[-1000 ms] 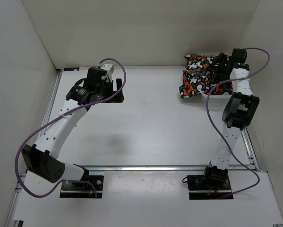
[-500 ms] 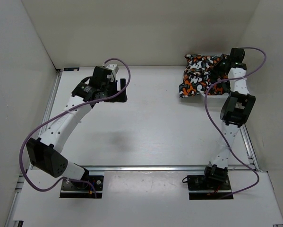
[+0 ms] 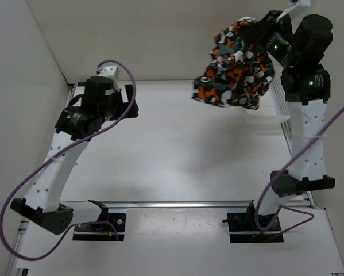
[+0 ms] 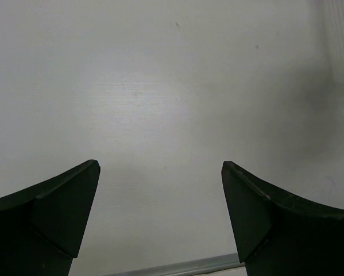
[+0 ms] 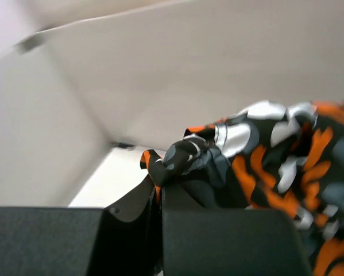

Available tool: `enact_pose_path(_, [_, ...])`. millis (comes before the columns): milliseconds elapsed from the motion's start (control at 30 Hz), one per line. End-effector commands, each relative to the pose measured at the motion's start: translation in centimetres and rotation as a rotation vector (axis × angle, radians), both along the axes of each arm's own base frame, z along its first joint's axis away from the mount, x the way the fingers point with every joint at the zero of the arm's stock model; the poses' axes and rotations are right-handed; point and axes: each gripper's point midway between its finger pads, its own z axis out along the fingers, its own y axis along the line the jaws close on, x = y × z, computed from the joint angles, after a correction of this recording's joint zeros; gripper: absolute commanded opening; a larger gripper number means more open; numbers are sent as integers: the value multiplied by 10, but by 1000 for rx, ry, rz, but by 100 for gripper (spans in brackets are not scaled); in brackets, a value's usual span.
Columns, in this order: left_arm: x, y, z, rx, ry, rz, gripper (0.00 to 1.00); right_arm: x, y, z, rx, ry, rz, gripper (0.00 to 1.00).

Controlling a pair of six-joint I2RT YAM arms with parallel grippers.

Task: Fold and stack the shorts
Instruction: Move the shorts to the center of the board

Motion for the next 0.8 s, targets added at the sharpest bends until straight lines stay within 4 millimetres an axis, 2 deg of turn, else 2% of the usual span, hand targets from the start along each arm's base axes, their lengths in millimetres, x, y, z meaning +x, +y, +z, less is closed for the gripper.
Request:
enact_pose_path(0, [-24,51,47,29,-106,160,99,-23,37,-10,-87,25,70,0])
enact_pose_path(33, [-30,61,51,38,-106,187,99,-35,58,-9,-96,18,125,0])
enact_pose_path(67, [-34,77,66,26,-143,248,99,-36,67,-15,-86,41,139,0])
enact_pose_path(100, [-36,83,70,30,-151,271,99,-34,80,-31,-95,76,167,0])
enact_pose_path(133, [-40,90,76,28,-168,292,99,-36,105,-43,-91,104,214,0])
enact_pose_path(167, [-45,101,85,29,-193,330,99,-29,123,-66,-107,157,246,0])
enact_pose_path(200, [-46,104,84,39,-186,340,99,-21,138,-89,-125,200,259,0])
enact_pose_path(233, [-46,109,89,29,-199,369,99,-20,163,-107,-146,233,286,0])
enact_pose_path(267, [-47,113,87,28,-190,393,99,-1,181,-147,-183,317,286,4])
enact_pose_path(300, [-49,120,89,25,-192,424,99,8,193,-149,-194,302,294,15])
enact_pose_path(333, [-49,122,92,11,-200,439,99,16,204,-160,-205,325,304,37])
enact_pose_path(367, [-46,123,90,8,-192,453,99,34,219,-225,-261,480,330,64])
enact_pose_path(400, [-43,123,86,14,-170,454,99,37,227,-234,-256,519,356,90])
enact_pose_path(433, [-43,123,85,19,-161,453,99,39,229,-199,-217,449,354,95])
enact_pose_path(467, [-41,120,81,20,-141,440,99,47,225,-221,-218,515,336,97])
enact_pose_path(500, [-39,118,82,16,-139,432,99,44,217,-220,-204,544,320,99])
enact_pose_path(533, [-37,114,72,22,-105,416,99,45,211,-256,-245,629,283,99])
enact_pose_path(567, [-35,111,68,17,-95,403,99,46,196,-220,-209,534,219,99])
enact_pose_path(600, [-33,110,63,12,-84,397,99,47,181,-224,-198,543,174,99])
enact_pose_path(633, [-30,103,47,15,-42,360,99,38,167,-275,-229,652,143,99])
enact_pose_path(667, [-25,97,43,3,-40,342,99,32,146,-246,-178,590,111,99])
enact_pose_path(733, [-17,85,24,-7,2,283,94,14,127,-263,-186,639,70,99])
enact_pose_path(767, [-16,70,2,-23,65,214,92,-5,113,-282,-217,674,48,99])
